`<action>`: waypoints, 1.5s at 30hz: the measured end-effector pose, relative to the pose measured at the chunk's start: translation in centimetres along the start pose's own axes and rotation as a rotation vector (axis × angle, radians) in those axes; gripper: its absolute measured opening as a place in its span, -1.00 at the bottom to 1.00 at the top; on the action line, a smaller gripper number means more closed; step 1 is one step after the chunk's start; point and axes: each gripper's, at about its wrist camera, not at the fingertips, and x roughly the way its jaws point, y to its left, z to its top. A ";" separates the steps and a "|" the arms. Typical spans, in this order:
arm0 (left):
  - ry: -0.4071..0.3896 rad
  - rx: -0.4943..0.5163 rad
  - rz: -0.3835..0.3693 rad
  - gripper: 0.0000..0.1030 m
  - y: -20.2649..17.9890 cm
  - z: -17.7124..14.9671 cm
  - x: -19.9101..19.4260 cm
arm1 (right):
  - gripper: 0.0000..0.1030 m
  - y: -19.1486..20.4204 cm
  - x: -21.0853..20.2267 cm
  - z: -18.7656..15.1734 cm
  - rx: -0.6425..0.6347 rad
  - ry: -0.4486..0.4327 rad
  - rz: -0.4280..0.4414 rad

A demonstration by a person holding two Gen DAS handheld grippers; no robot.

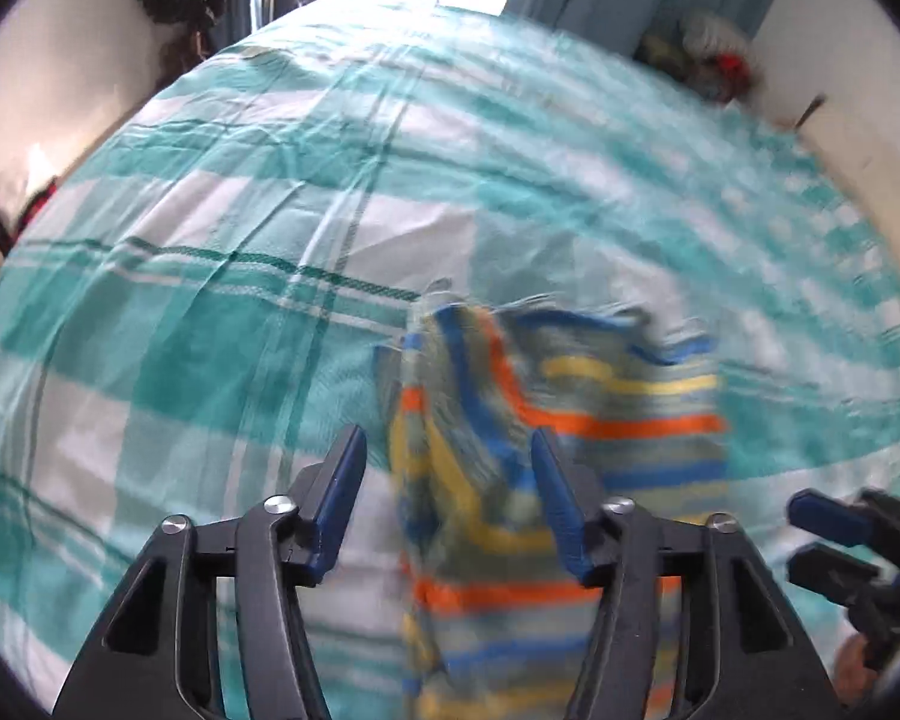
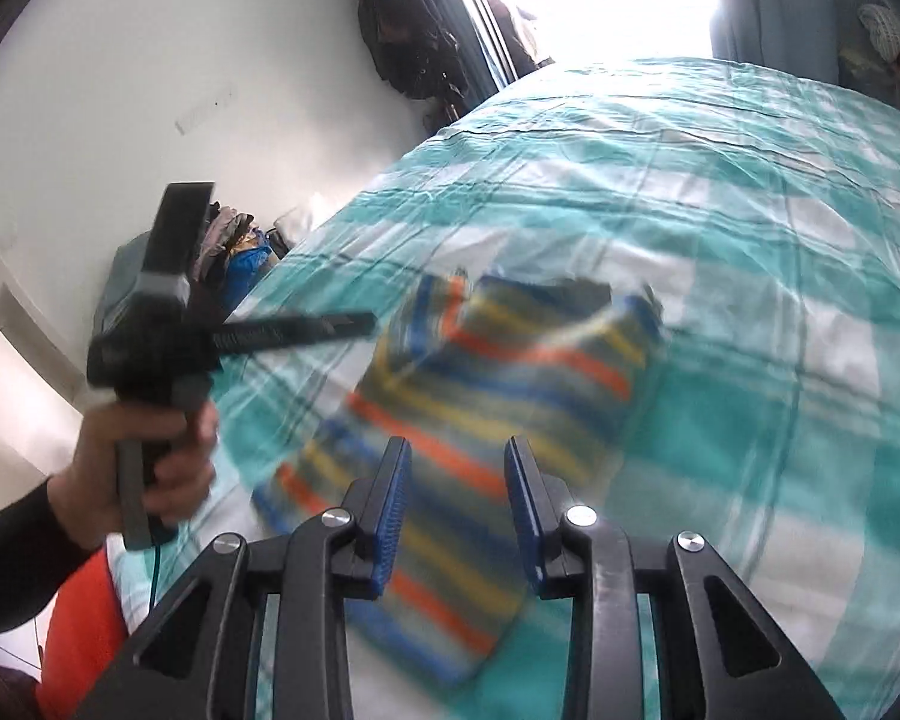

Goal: Fold small clothes
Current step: 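Open both tools and lift them away from the folded sweater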

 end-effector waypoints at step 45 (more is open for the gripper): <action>0.065 0.048 0.146 0.59 -0.2 -11.5 -4.5 | 0.10 5.6 2.3 -12.2 -0.081 0.143 -0.172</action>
